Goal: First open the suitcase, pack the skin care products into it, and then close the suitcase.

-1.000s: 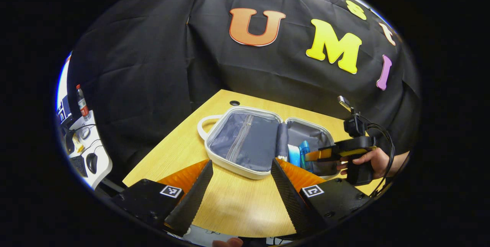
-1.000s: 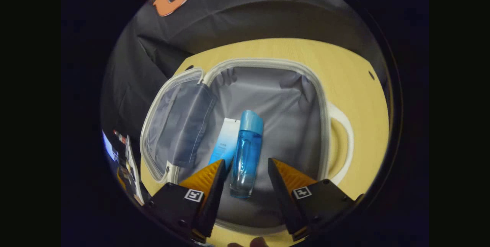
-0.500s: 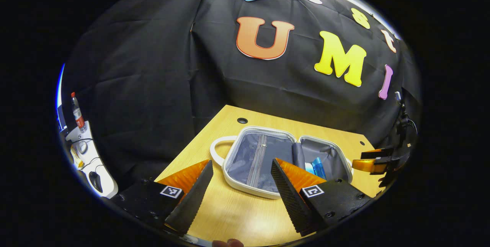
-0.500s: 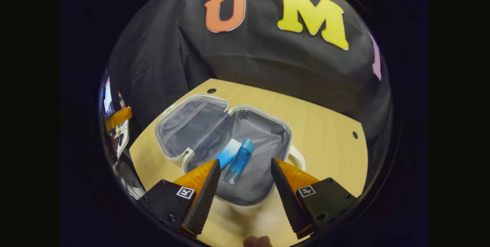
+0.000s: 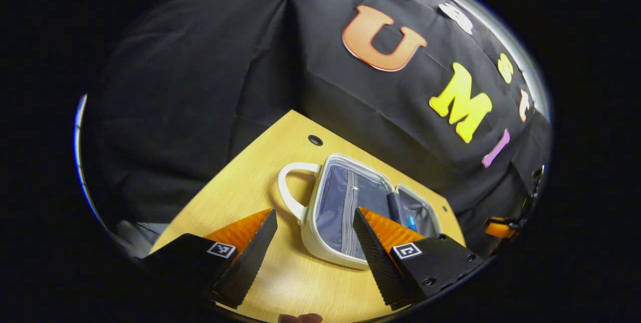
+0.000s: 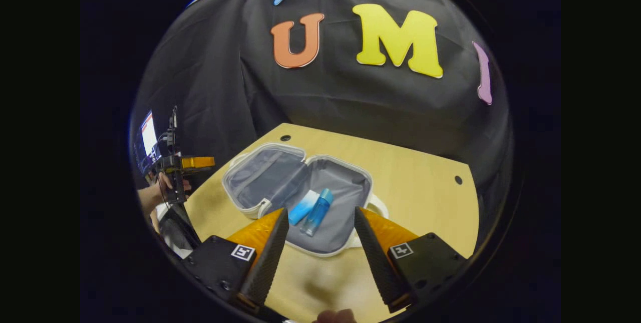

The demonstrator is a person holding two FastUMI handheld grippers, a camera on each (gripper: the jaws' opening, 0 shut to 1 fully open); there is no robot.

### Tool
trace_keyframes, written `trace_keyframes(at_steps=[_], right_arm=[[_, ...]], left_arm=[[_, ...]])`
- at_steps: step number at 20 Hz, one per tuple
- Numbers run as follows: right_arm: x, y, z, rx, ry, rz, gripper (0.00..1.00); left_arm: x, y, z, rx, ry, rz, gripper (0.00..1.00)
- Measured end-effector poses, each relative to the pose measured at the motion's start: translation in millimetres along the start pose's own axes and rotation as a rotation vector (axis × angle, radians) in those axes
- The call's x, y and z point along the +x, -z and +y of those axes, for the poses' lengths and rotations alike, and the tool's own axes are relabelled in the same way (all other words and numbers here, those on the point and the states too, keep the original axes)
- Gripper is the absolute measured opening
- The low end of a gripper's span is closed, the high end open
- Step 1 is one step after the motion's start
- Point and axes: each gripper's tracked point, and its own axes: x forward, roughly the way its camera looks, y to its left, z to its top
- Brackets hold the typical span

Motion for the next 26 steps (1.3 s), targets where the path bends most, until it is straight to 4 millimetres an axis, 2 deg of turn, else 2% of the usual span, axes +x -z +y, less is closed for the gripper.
trace_keyframes(at_steps=[4,8,9,11,12,13,14,15,16,17,18,19,20,22,26], right_arm=[[-14,4,7,-0.071,0.006,-0.006,0.79],[-14,13,8,-0.055,0.016,0.024,0.79],[-14,17,6,-0.04,0.022,0.035,0.79],[-14,23,0,0.004,0.039,0.054,0.79],[-13,24,-4,0.025,0.051,0.058,0.79],[-13,22,-8,0.044,0.062,0.056,0.77],[-14,20,-12,0.057,0.074,0.05,0.79],[-16,18,-17,0.069,0.087,0.043,0.79],[-18,18,-19,0.077,0.097,0.038,0.77],[-19,18,-23,0.085,0.107,0.036,0.77],[-22,20,-26,0.095,0.112,0.035,0.79],[-23,22,-28,0.104,0.118,0.035,0.79],[-25,23,-29,0.115,0.121,0.033,0.79],[-27,24,-31,0.137,0.122,0.021,0.79],[-36,21,-37,0.109,0.149,-0.019,0.79]], left_arm=[[49,-2,29,-0.175,0.046,0.034,0.98],[90,4,49,-0.281,0.038,0.086,0.96],[97,6,50,-0.298,0.04,0.106,0.96],[109,-4,44,-0.345,0.068,0.091,0.94],[117,-4,43,-0.365,0.07,0.099,0.81],[124,-3,39,-0.388,0.082,0.109,0.9],[126,-2,37,-0.403,0.081,0.119,0.83],[132,-2,38,-0.407,0.067,0.121,0.88],[135,-2,37,-0.412,0.071,0.122,0.74],[137,-3,38,-0.415,0.059,0.12,0.42],[142,-5,35,-0.42,0.059,0.124,0.26],[140,-5,34,-0.422,0.052,0.13,0.17],[143,-7,33,-0.416,0.046,0.127,0.18],[137,-18,20,-0.39,0.062,0.106,0.11],[119,-46,-4,-0.32,0.049,0.066,0.07]])
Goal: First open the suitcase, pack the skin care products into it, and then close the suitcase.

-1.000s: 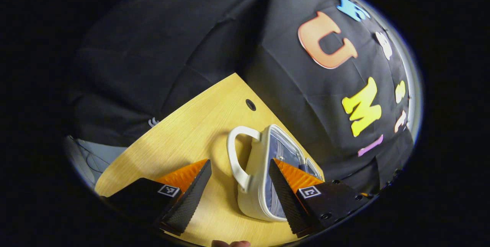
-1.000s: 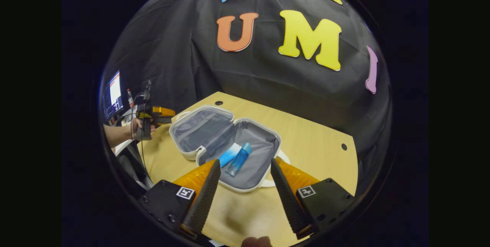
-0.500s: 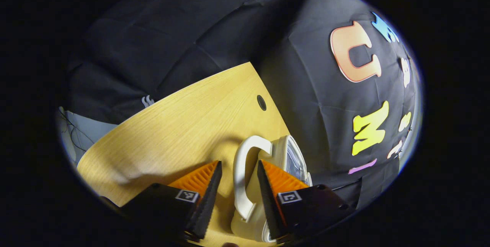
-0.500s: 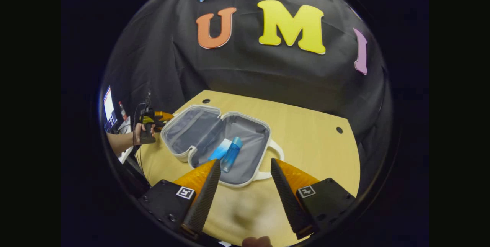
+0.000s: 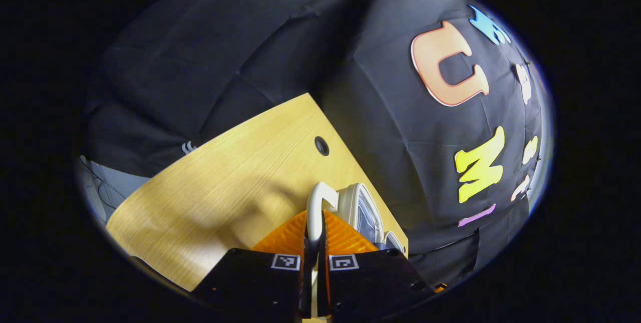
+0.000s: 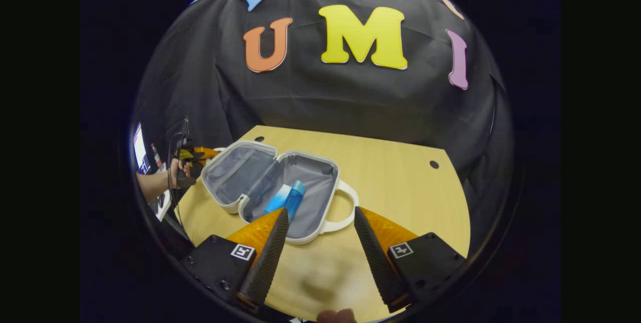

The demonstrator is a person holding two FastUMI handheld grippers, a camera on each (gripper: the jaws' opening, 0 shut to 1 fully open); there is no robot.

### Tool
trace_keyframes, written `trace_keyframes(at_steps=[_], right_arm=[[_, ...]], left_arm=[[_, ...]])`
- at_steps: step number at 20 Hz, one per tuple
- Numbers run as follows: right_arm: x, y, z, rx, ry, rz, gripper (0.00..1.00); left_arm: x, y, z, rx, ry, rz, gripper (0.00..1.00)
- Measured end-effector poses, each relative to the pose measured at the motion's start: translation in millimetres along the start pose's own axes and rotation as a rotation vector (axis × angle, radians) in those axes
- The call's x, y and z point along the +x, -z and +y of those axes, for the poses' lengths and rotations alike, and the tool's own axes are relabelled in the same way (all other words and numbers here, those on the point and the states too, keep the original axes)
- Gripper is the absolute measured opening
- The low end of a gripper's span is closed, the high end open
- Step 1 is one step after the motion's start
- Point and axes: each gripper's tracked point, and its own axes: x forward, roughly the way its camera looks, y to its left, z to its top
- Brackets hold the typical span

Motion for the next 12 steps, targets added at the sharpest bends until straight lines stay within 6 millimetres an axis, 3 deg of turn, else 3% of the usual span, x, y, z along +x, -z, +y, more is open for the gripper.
trace_keyframes(at_steps=[3,6,12], right_arm=[[-11,-6,-7,0.021,0.02,-0.049,0.79],[-27,0,-27,0.062,0.09,-0.074,0.79],[-48,-3,-52,0.103,0.116,-0.124,0.79]], left_arm=[[-19,-10,-41,0.074,-0.004,-0.041,0.07],[-35,-13,-93,0.131,-0.026,-0.081,0.07],[-62,22,-218,0.417,0.022,-0.136,0.07]])
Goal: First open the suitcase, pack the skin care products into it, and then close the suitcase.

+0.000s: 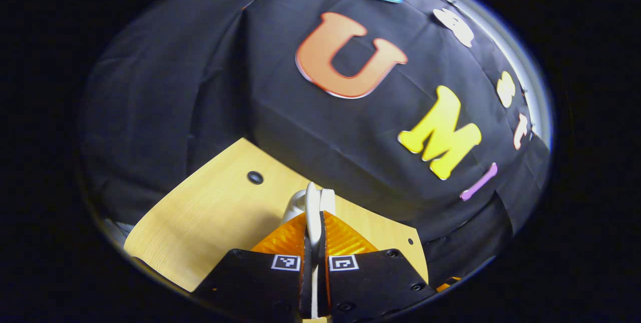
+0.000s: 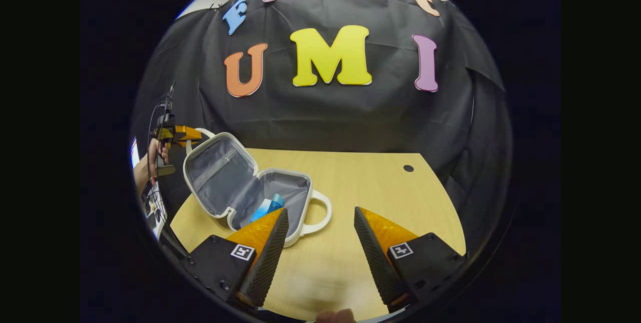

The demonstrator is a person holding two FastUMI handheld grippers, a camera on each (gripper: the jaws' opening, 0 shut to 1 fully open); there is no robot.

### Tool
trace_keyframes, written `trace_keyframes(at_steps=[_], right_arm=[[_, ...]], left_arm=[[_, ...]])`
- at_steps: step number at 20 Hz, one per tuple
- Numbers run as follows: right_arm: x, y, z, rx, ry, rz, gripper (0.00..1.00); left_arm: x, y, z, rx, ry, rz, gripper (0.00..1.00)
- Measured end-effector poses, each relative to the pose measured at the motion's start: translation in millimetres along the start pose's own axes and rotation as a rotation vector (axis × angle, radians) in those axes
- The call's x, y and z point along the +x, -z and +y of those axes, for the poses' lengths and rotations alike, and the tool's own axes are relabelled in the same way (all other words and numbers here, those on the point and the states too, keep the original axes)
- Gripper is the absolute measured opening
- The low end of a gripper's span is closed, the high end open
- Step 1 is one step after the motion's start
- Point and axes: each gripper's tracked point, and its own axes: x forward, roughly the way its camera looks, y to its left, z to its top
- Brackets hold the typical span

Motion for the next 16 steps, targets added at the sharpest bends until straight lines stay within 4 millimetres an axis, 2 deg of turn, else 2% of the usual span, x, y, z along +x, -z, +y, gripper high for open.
trace_keyframes(at_steps=[5,7,10,13,16], right_arm=[[-9,-8,-35,0.027,0.031,-0.031,0.79],[-13,-9,-54,0.053,0.051,-0.038,0.79],[-17,-10,-87,0.084,0.089,-0.051,0.79],[-24,-4,-121,0.119,0.125,-0.051,0.79],[-27,0,-150,0.146,0.153,-0.05,0.79]], left_arm=[[0,24,-92,0.214,0.044,-0.006,0.07],[5,43,-123,0.287,0.06,-0.01,0.07],[9,84,-166,0.383,0.078,-0.017,0.07],[22,129,-197,0.443,0.107,0.018,0.07],[39,166,-214,0.488,0.121,0.064,0.07]])
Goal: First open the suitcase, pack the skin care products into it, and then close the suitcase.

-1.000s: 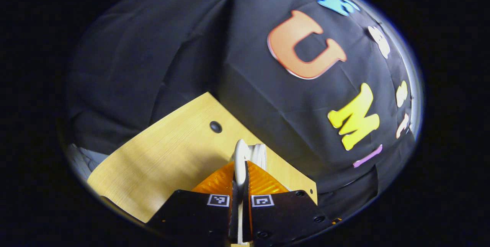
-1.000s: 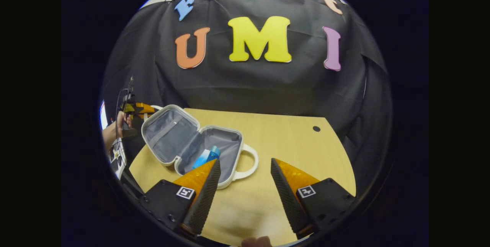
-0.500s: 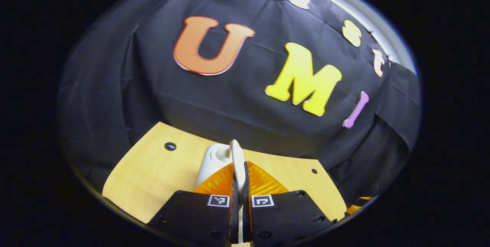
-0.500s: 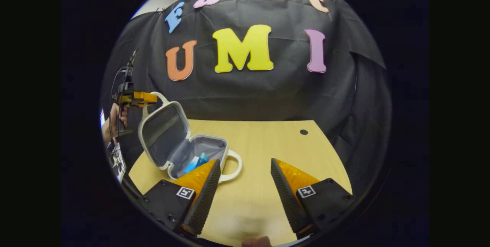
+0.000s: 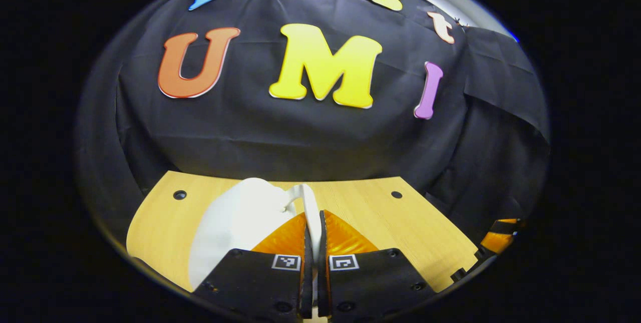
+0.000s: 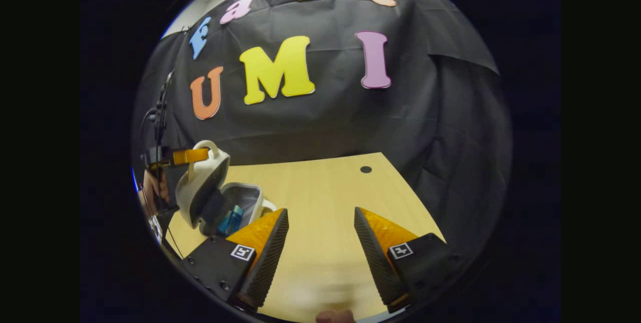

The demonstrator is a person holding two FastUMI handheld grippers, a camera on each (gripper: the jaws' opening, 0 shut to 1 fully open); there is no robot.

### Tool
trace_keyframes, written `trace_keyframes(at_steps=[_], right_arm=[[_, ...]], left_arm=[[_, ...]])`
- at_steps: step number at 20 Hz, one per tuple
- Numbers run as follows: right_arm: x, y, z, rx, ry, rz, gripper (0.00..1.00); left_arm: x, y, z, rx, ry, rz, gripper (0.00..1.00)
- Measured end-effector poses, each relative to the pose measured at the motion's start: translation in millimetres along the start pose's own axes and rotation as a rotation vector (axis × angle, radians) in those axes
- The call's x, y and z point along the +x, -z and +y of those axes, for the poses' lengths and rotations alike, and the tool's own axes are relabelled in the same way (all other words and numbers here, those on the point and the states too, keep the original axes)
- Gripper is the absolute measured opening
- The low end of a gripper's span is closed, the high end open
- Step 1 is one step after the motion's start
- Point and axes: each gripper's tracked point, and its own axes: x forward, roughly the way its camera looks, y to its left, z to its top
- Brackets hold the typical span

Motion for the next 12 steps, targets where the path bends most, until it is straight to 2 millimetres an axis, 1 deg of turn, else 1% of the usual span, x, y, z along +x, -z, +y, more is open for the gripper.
trace_keyframes(at_steps=[3,6,9,11,12], right_arm=[[2,-5,-21,0.005,0.022,0.004,0.79],[4,-4,-41,-0.002,0.039,0.017,0.78],[2,-4,-58,-0.012,0.055,0.03,0.78],[1,1,-68,-0.021,0.062,0.049,0.79],[2,3,-73,-0.023,0.065,0.059,0.77]], left_arm=[[17,26,-26,0.06,0.008,0.049,0.07],[36,60,-43,0.107,0.018,0.111,0.07],[53,92,-57,0.157,0.015,0.168,0.07],[64,110,-60,0.192,0.003,0.209,0.07],[68,118,-61,0.202,-0.003,0.226,0.07]])
